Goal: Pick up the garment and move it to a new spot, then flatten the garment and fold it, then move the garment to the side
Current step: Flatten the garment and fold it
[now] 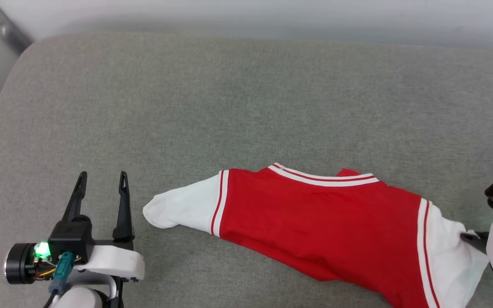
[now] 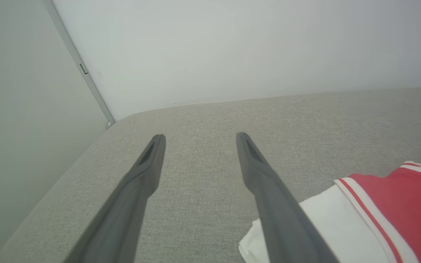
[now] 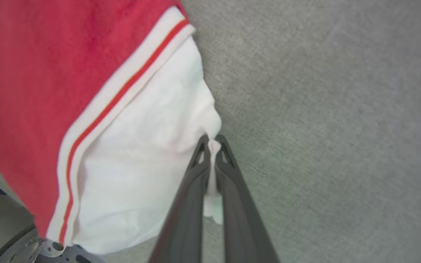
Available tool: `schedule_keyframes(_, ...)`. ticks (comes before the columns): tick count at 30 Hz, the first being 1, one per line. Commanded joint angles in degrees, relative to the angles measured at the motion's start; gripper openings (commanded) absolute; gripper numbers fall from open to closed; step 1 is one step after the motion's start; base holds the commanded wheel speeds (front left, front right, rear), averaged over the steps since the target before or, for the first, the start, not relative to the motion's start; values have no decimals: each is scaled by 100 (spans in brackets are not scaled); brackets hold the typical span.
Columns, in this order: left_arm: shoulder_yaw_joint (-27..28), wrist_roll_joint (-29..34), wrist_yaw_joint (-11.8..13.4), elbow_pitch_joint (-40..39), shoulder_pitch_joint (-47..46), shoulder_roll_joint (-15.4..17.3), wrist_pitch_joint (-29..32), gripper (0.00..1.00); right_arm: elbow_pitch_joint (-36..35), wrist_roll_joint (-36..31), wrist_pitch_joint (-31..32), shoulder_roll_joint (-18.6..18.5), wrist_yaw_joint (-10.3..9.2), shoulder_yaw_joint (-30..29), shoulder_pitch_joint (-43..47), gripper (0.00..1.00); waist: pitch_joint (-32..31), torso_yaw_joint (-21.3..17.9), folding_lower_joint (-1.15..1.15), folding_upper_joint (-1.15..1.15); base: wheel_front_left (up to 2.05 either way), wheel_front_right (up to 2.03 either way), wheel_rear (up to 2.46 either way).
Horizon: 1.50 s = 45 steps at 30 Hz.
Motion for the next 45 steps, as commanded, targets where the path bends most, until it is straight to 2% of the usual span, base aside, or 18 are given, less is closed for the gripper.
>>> schedule_keyframes(1,15,-7,-52,40,34,59,-14,100,-28,-2,-100,-42,-4,-19,-73,0,-178,-128,0,0,0,0,0)
schedule_keyframes(5,-11,-53,-376,181,-206,322,133,100,-193,-56,-540,-113,-4,-154,-87,0,-387,-257,0,0,0,0,0)
schedule_keyframes(10,-104,-100,-903,211,-718,827,762,100,-403,-183,-882,-133,-4,-391,-5,0,-522,-374,0,0,0,0,0)
schedule_keyframes(13,-255,-194,-1344,141,-1123,1134,1469,100,-504,-280,-987,-79,-4,-506,95,0,-558,-420,0,0,0,0,0)
schedule_keyframes(19,-633,-619,-2274,16,-1854,1662,3311,100,-652,-451,-1076,81,-4,-632,199,0,-493,-522,0,0,0,0,0)
schedule_keyframes(23,-905,-938,-2675,-2,-2280,1858,4383,100,-720,-569,-1120,186,-4,-668,155,0,-358,-583,0,0,0,0,0)
schedule_keyframes(27,-1354,-1282,-2850,12,-2584,2014,5355,100,-764,-634,-1157,242,-4,-691,24,0,-195,-656,0,0,0,0,0)
schedule_keyframes(33,-2081,-1725,-2892,87,-2929,2294,6368,100,-806,-726,-1244,327,-4,-647,-183,0,125,-803,0,0,0,0,0)
schedule_keyframes(40,-3015,-2122,-2897,238,-3251,2504,6812,100,-746,-795,-1339,418,-4,-516,-415,0,408,-935,0,0,0,0,0)
schedule_keyframes(45,-3643,-2300,-2898,441,-3399,2507,6821,100,-668,-792,-1390,473,-4,-388,-514,0,503,-986,0,0,0,0,0)
